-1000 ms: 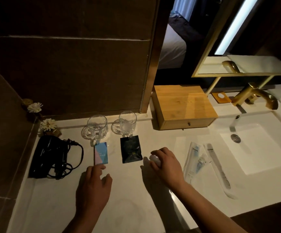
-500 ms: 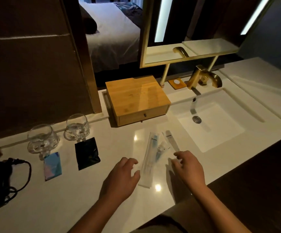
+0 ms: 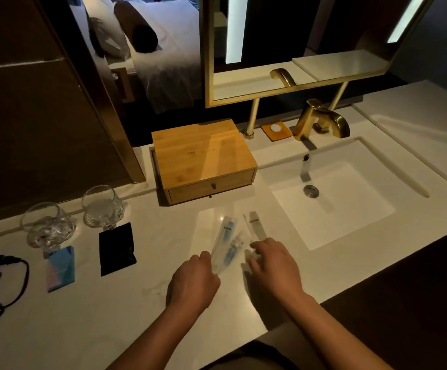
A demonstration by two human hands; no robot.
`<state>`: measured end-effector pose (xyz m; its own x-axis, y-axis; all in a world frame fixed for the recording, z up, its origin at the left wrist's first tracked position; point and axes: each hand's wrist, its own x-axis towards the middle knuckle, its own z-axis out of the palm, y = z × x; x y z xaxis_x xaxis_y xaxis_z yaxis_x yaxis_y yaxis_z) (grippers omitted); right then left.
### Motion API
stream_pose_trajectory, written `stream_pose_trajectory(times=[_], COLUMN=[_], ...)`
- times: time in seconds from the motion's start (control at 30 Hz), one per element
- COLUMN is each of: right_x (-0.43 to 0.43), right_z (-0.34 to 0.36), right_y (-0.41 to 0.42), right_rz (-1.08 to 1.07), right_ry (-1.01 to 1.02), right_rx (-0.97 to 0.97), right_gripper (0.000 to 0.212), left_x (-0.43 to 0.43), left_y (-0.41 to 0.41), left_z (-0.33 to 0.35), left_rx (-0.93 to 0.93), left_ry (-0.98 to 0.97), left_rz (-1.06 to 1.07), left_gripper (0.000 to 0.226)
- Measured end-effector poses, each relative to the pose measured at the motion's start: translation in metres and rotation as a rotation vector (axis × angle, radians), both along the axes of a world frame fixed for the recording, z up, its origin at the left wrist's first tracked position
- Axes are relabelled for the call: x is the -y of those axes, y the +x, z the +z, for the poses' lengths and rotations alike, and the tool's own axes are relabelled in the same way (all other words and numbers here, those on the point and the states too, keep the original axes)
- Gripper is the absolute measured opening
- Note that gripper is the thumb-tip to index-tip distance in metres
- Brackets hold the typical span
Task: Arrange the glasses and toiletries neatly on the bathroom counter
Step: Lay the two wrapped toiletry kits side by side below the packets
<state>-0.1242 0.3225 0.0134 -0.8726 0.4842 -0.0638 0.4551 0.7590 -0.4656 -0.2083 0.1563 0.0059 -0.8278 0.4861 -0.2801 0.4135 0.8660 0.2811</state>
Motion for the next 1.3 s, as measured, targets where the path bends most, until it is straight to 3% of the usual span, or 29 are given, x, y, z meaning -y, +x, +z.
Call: stream_pose_trajectory(times=[0.13, 0.23, 0.3, 0.47, 0.67, 0.97, 1.17, 1.3], right_x=[0.025, 0.033, 0.036, 0.051, 0.051, 0.086, 0.146, 0.192], right_z=[-0.008, -0.014, -0.014, -0.015, -0.011, 0.008, 0.018, 0.006], right_y=[-0.017, -0.023, -0.027, -0.035, -0.035, -0.050, -0.062, -0.055], right_rz=[0.031, -0.036, -0.052, -0.038, -0.137, -0.025, 0.048, 0.064], right_ry=[-0.042, -0.090, -0.097, -0.085, -0.381, -0.682, -0.853, -0.797], right_rx=[0.082, 0.055, 0.038, 0.018, -0.007, 0.003, 0.093, 0.163], right_gripper=[0.023, 0.029, 0.034, 0.054, 0.061, 0.020, 0.016, 0.016], left_x=[-0.002, -0.001, 0.006, 0.040, 0.087, 0.176, 0.240, 0.272], left_y=[-0.005, -0.009, -0.012, -0.012, -0.007, 0.006, 0.015, 0.026], left_z=[-0.001, 0.003, 0.008, 0.009, 0.009, 0.003, -0.010, -0.015], left_rx=[0.424, 0.799, 0.921, 0.951, 0.863, 0.644, 0.472, 0.387], left_ry=[0.264, 0.555, 0.665, 0.794, 0.925, 0.988, 0.952, 0.951], left_rz=[0.322, 0.573, 0.706, 0.797, 0.823, 0.930, 1.015, 1.075], left_gripper=[0.013, 0.022, 0.025, 0.018, 0.016, 0.023, 0.018, 0.014])
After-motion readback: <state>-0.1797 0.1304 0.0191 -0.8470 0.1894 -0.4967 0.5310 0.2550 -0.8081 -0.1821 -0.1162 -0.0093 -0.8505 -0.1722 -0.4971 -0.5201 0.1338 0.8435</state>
